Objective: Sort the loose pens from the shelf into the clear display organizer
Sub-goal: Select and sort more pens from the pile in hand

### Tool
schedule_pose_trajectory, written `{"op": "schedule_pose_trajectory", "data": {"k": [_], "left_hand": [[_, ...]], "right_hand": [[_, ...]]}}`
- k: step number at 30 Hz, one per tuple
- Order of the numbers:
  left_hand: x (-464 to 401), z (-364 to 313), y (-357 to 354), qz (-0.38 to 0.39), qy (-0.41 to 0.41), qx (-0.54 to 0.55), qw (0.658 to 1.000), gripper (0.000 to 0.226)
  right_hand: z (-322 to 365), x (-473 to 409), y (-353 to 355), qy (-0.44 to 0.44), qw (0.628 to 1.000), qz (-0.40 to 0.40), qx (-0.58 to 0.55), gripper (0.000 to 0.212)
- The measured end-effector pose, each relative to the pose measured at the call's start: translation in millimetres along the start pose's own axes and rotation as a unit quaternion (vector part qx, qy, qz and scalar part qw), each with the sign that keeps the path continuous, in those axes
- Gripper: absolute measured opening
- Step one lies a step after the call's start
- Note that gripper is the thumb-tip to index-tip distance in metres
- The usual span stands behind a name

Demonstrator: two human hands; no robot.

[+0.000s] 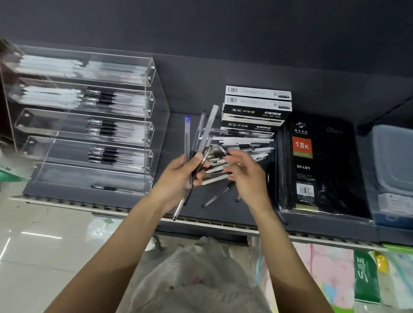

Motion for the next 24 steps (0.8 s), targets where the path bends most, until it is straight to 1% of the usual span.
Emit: {"op": "schedule_pose_trajectory", "data": {"k": [2, 3, 4, 6, 8, 11, 14, 17, 20, 22, 24], "left_hand": [[-0.9, -5.7, 3.9, -0.036, -0.015, 0.072, 0.997, 0.022], [-1.7, -7.8, 5.8, -0.056, -0.024, 0.099, 0.993, 0.021], [-1.8, -10.7, 9.1, -0.078, -0.034, 0.117, 0.989, 0.022], [-2.5, -14.1, 7.6, -0.107, -0.045, 0.130, 0.985, 0.022], [-1.6, -19.4, 7.2, -0.122, -0.059, 0.150, 0.979, 0.020], [0.7, -29.2, 6.1, -0.121, -0.093, 0.185, 0.971, 0.015], [2.4, -29.7, 8.2, -0.086, -0.106, 0.188, 0.973, 0.019], [5.4, -23.8, 10.8, -0.038, -0.094, 0.158, 0.982, 0.025], [10.5, -17.1, 11.4, -0.007, -0.067, 0.140, 0.988, 0.028], [12.8, -12.5, 14.7, -0.004, -0.048, 0.133, 0.990, 0.030], [13.8, -8.6, 20.9, -0.006, -0.042, 0.106, 0.993, 0.028]], "right_hand": [[19.6, 6.7, -10.1, 0.001, 0.999, 0.036, -0.036, 0.020], [28.5, 12.1, -16.9, -0.002, 0.997, 0.071, -0.040, 0.016], [35.5, 18.1, -26.8, 0.001, 0.993, 0.113, -0.021, 0.016], [42.0, 32.0, -38.7, 0.022, 0.983, 0.178, 0.046, 0.023], [45.7, 43.3, -47.7, 0.037, 0.977, 0.201, 0.054, 0.025], [48.5, 50.5, -47.4, 0.031, 0.983, 0.182, -0.001, 0.020], [46.4, 53.2, -44.6, 0.061, 0.985, 0.156, 0.030, 0.013], [42.8, 56.4, -45.9, 0.047, 0.987, 0.148, 0.037, 0.001], [44.5, 58.8, -49.3, 0.070, 0.985, 0.129, 0.086, 0.009], [46.4, 62.3, -53.7, 0.079, 0.983, 0.126, 0.109, 0.012], [47.1, 66.3, -58.9, 0.080, 0.982, 0.125, 0.120, 0.015]]}}
Point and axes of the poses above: each hand's wrist, its own x-axis away from the middle knuckle, its own y-axis out of the back of the hand, z = x × y, the point moved 5 cm from there along -x, towards the middle knuckle, and after that the axes turned 9 degrees about -z, right-handed, at the moved point
